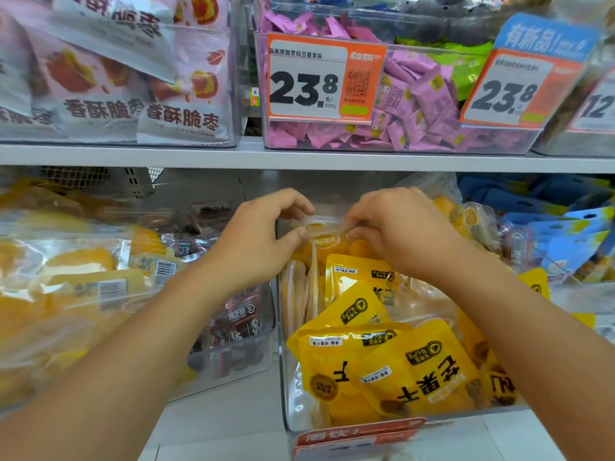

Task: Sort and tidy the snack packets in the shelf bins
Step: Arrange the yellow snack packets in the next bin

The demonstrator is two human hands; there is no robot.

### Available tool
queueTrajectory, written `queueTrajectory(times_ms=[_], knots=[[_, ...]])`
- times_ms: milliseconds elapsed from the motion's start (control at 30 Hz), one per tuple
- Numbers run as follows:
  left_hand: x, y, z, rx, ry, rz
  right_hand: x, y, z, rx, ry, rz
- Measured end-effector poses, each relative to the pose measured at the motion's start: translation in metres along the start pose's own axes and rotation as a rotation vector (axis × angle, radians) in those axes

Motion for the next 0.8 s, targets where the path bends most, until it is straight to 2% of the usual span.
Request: queueTrajectory(times_ms=[100,200,333,433,567,667,800], knots=[[-0.007,0.001,0.004,-0.047,0.066,-0.046,0.006,0.000,-0.008,0.149,-0.245,0.048],[-0.006,0.001,0.004,-0.047,0.047,-0.034,0.001,-0.007,-0.003,0.181,-0.382,0.072],[-0.011,-0.007,-0.003,0.073,-0.054,-0.078,-0.007,-0.019,0.018,0.090,-0.342,0.064],[-0.015,-0.016,-0.003,0.057,-0.112,-0.118,0.001,-0.023,0.021,0.038,-0.345,0.106],[-0.018,-0.021,-0.002,0.073,-0.126,-0.122,0.028,-0.015,0.033,-0.164,-0.160,0.212],[-0.021,-0.022,-0.003,0.105,-0.113,-0.120,0.047,-0.008,0.030,-0.126,-0.202,0.253],[-0.021,-0.020,-0.003,0.152,-0.044,-0.118,0.018,-0.015,0.025,-0.038,-0.254,0.156]])
Point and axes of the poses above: each hand's wrist, its own y-axis away from the middle knuckle, its own z-axis out of the palm, x = y × z, the point moved 9 cm from there along -y, towards the middle knuckle, and after that the axes turned 12 degrees about y, right-handed, at the moved point
